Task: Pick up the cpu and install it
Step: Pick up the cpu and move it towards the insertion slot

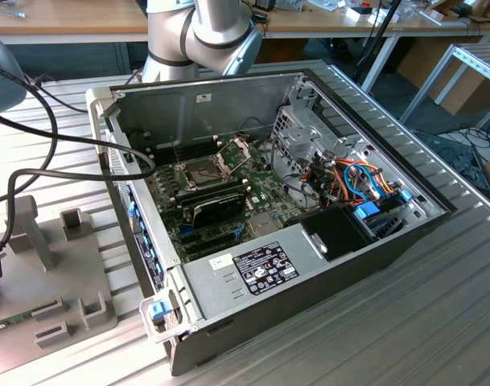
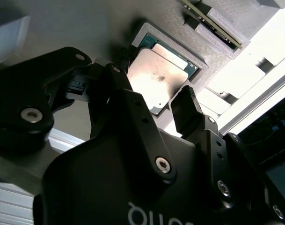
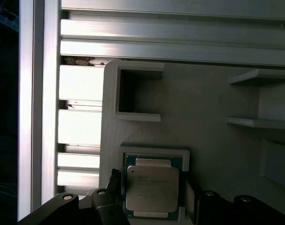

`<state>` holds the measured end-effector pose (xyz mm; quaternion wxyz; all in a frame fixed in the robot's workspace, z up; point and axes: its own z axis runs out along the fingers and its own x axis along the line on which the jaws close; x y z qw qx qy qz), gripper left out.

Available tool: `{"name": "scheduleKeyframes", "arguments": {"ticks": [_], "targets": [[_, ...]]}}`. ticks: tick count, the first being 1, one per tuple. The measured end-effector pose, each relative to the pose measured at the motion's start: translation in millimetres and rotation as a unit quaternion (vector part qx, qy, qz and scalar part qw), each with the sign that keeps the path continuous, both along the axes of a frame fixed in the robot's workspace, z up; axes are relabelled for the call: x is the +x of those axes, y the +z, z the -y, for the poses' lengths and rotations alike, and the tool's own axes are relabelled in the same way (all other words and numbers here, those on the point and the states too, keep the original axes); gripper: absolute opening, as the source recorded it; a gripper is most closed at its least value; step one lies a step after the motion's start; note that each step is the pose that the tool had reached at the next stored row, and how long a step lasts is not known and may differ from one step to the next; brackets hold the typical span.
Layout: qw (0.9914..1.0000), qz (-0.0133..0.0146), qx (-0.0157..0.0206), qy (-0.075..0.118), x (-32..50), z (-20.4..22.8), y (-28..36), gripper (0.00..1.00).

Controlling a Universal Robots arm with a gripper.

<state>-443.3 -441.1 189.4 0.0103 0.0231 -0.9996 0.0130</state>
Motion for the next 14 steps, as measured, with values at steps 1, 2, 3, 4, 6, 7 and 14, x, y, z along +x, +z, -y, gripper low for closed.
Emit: {"name": "scheduleKeyframes", "arguments": {"ticks": [1, 2, 3, 4, 6, 7, 14], "targets": [[1.00000, -0.0003, 0.0001, 0.000, 0.0, 0.0, 0.0, 0.63], [1.00000, -0.0003, 0.0001, 0.000, 0.0, 0.0, -0.1, 0.63], [1.00000, -0.0006, 0.0000, 0.000, 0.0, 0.0, 0.0, 0.63], [1.00000, -0.0008, 0.0001, 0.000, 0.1, 0.0, -0.1, 0.63], [1.00000, -0.0007, 0.0001, 0.000, 0.3, 0.0, -0.2, 0.63], [1.00000, -0.0007, 0.0001, 0.000, 0.5, 0.0, -0.2, 0.63], [1.00000, -0.0008, -0.0004, 0.000, 1.1, 0.0, 0.5, 0.63]]}}
